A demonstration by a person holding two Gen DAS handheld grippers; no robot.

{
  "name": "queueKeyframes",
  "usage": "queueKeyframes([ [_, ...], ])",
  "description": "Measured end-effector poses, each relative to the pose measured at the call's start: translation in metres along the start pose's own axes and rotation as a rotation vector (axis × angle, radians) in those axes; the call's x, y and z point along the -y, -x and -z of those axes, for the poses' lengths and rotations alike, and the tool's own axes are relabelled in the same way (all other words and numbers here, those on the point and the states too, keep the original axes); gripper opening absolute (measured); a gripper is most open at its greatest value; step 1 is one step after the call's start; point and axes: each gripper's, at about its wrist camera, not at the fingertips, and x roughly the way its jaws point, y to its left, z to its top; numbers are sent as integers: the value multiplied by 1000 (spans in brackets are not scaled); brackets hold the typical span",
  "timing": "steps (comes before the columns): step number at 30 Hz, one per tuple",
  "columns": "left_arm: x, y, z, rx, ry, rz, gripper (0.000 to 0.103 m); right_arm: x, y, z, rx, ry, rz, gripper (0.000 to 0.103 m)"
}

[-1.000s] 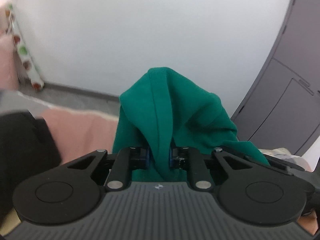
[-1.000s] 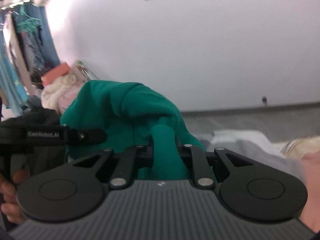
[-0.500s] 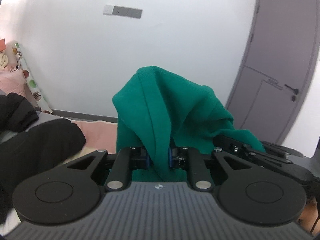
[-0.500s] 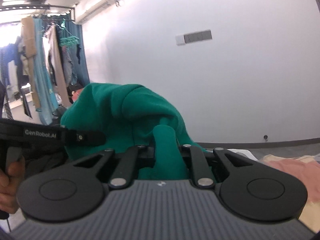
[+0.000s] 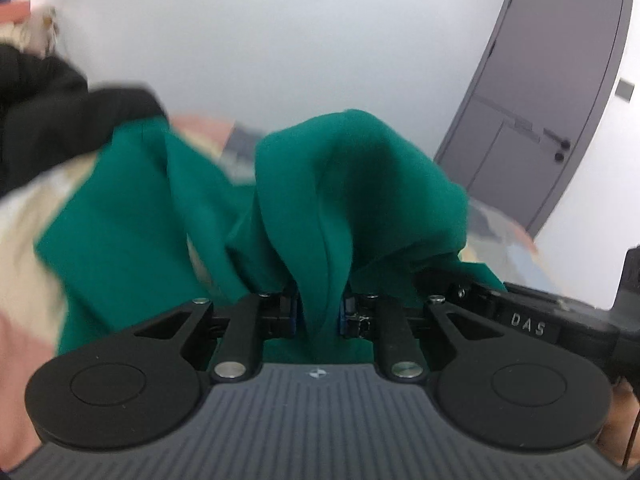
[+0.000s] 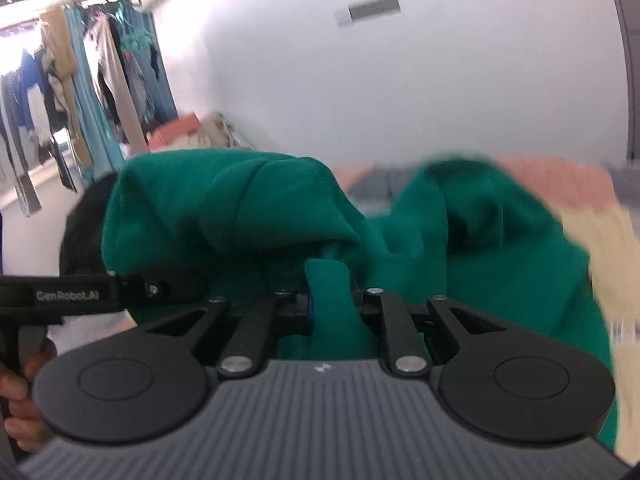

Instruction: Fold large clothes

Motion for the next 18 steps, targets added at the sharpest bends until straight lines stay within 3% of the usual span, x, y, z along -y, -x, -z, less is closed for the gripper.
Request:
queueKeyframes([
  [5, -11, 0, 25, -11, -7, 5, 27, 1, -4, 15, -49, -28, 11, 24],
  [7, -12, 3, 22, -14, 3, 16, 49, -3, -4, 12, -56, 0, 20, 29],
  [9, -16, 9, 15, 0, 25, 44, 66, -8, 2, 11, -61, 25, 24, 40],
  [10, -17, 16, 15, 4, 38, 60, 69, -9, 6, 12, -62, 33, 18, 52],
  [11, -18, 24, 13, 7, 52, 72, 69, -9, 6, 12, -62, 33, 18, 58],
  [15, -25, 55, 7, 15, 124, 119, 69, -12, 27, 21, -58, 47, -2, 58],
  [17, -29, 67, 4, 36, 147, 137, 70, -14, 39, 20, -24, 46, -17, 69],
  [18, -29, 72, 2, 41, 151, 140, 70, -14, 39, 20, -24, 46, -17, 70],
])
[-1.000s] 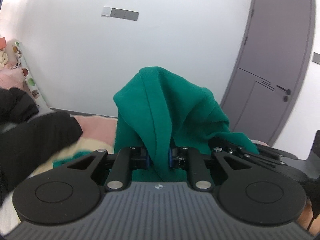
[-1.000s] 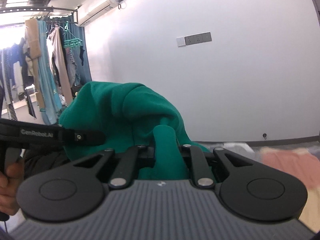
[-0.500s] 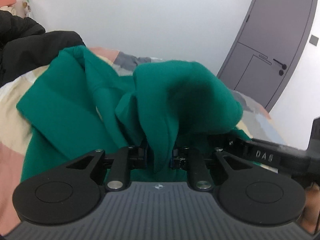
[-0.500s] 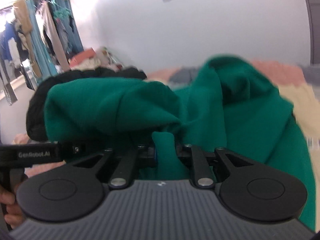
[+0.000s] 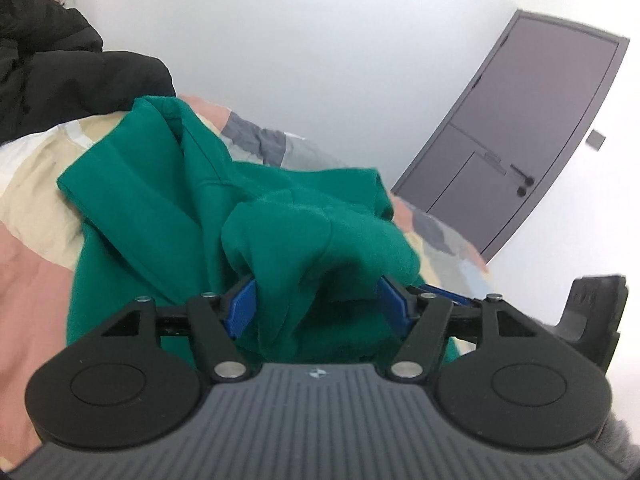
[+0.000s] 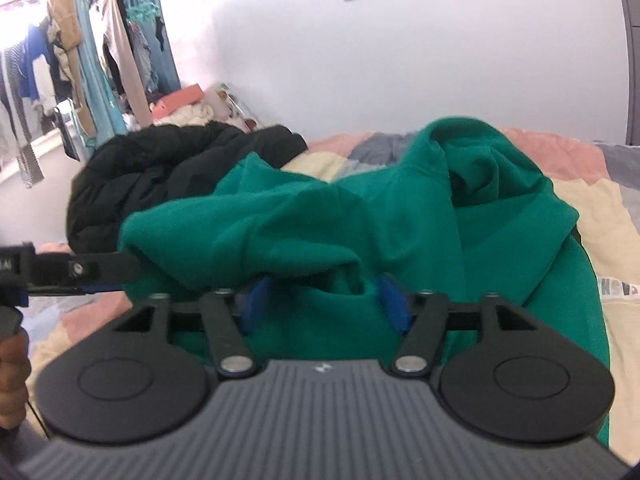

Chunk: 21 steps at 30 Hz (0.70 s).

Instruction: Fold large clothes

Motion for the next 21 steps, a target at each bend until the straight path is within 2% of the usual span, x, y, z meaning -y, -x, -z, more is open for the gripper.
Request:
queueKeyframes([
  [6, -4, 21, -11, 113, 33, 34, 75, 7, 9, -10, 73, -84, -117, 70],
  [9, -9, 11, -21, 147, 49, 27, 75, 8, 10, -13, 107, -95, -115, 70],
  [12, -14, -7, -30, 117, 60, 5, 75, 12, 7, -18, 138, -111, -106, 71],
  [16, -30, -41, -26, 34, 98, -19, 74, 10, -17, -16, 82, -145, -140, 71],
  [19, -39, -59, -20, -10, 137, 7, 74, 5, -28, -15, 68, -138, -158, 71],
  [21, -38, -66, -18, -24, 124, 12, 70, -3, -42, -19, 68, -125, -181, 71],
])
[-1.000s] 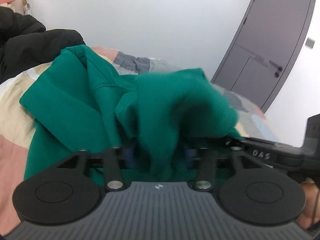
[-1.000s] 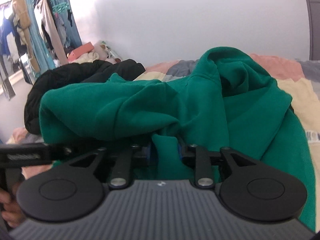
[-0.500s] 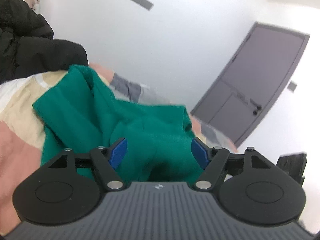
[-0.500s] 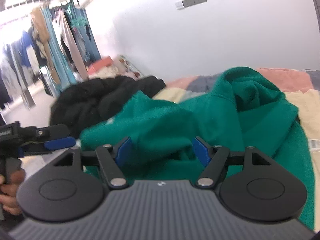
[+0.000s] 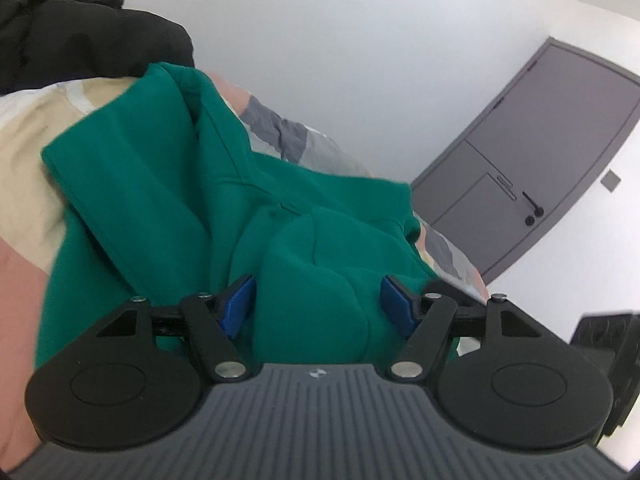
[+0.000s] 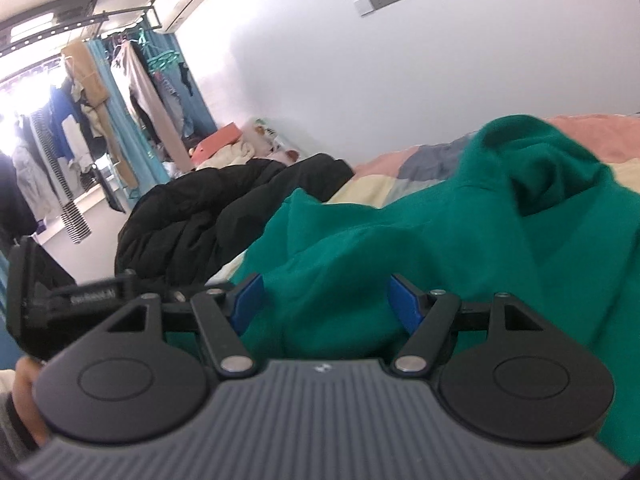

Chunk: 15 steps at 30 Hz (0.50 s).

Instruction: Fold large clothes

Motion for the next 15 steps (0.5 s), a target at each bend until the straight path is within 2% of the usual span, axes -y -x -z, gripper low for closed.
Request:
queueKeyframes([
  [2, 4, -4, 3, -1, -28, 1, 62, -3, -9, 1, -10, 27, -4, 71],
  [3, 4, -6, 4, -2, -34, 2, 53, -5, -12, 3, -15, 46, 6, 68],
  [4, 6, -7, 5, -4, -42, 2, 44, -6, -13, 4, -22, 60, 16, 54],
  [5, 7, -7, 6, -6, -51, 0, 40, -6, -14, 6, -30, 77, 36, 40],
  [7, 11, -6, 7, -15, -76, -7, 26, -6, -13, 8, -49, 101, 62, 25],
  [8, 14, -1, 7, -12, -84, 5, 23, -6, -10, 7, -48, 103, 58, 19],
  [10, 20, 7, 7, 3, -93, 36, 18, -7, 0, 5, -29, 113, 49, 13],
  [12, 28, 13, 10, 14, -106, 62, 16, -12, 13, 1, 1, 132, 47, 11],
  [15, 39, 21, 20, 3, -121, 46, 16, -16, 26, 0, 17, 142, 55, 11],
])
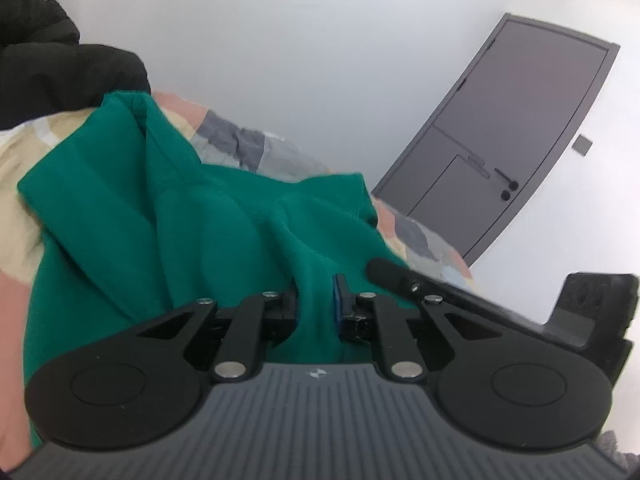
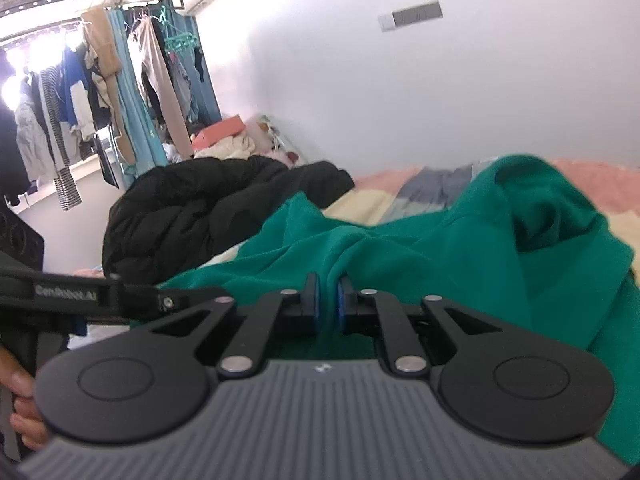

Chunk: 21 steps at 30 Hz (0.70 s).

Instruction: Fold large clothes

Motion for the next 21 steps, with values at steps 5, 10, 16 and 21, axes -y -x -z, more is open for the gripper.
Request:
queueKeyframes([
  [5, 9, -9, 23, -98, -14, -76, 16, -8, 3, 24, -175, 57, 137, 11],
  [10, 9, -30, 43, -196, -33, -143, 16, -11, -11, 50, -301, 106, 216, 11],
  [16, 13, -40, 48, -204, -62, -166, 16, -7, -17, 53, -328, 91, 230, 11],
  [21, 17, -34, 44, -170, -78, -164, 19, 0, -12, 49, -306, 21, 206, 13],
])
